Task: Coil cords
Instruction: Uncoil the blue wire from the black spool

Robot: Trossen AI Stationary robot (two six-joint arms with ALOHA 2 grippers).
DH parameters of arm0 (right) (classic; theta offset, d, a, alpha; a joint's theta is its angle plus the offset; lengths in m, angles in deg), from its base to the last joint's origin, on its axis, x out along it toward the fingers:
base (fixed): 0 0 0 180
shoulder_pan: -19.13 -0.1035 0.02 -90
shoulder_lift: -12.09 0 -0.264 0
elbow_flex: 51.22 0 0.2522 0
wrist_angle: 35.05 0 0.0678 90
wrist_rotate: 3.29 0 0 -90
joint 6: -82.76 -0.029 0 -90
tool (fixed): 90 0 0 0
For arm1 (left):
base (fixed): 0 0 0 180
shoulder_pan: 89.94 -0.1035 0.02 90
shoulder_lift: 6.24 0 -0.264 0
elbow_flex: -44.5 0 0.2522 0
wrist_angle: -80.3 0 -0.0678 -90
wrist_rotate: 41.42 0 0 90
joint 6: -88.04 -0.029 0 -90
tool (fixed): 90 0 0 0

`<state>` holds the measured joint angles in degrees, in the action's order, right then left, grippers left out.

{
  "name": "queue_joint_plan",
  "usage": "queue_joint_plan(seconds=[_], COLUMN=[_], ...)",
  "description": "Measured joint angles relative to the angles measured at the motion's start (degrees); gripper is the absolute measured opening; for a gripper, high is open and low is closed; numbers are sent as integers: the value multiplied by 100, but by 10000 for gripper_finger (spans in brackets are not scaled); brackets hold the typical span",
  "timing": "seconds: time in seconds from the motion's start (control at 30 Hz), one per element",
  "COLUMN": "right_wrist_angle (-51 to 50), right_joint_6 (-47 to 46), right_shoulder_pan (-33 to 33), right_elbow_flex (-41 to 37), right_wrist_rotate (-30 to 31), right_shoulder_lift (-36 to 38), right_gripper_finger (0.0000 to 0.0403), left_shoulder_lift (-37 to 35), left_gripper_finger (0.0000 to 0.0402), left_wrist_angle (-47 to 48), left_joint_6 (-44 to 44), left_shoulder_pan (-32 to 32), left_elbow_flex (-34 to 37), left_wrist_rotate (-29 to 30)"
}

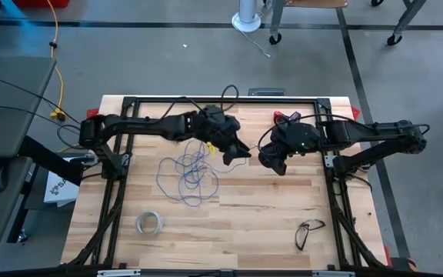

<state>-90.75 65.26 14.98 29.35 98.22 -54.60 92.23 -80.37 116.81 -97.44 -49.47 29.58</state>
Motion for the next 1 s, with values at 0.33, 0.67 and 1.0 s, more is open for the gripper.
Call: queue_joint_plan(seconds=[0.33,0.67,1.0], right_wrist_angle=[-6,-68,-569], right_joint_6=[100,107,364], right_shoulder_pan=[1,1,-8], right_elbow_flex=[-2,155,934], right_wrist_rotate=[2,339,582], right_shoulder_lift=[0,118,111], right_gripper_finger=[0,0,0], left_shoulder_lift=[213,158,121], left_gripper_finger=[155,5,1], left_wrist_angle=[-3,619,638], left_joint_6=[-97,-350,-632], left_shoulder_pan=[136,159,248], left_elbow_flex=[8,9,32], left_wrist_rotate=[70,37,190])
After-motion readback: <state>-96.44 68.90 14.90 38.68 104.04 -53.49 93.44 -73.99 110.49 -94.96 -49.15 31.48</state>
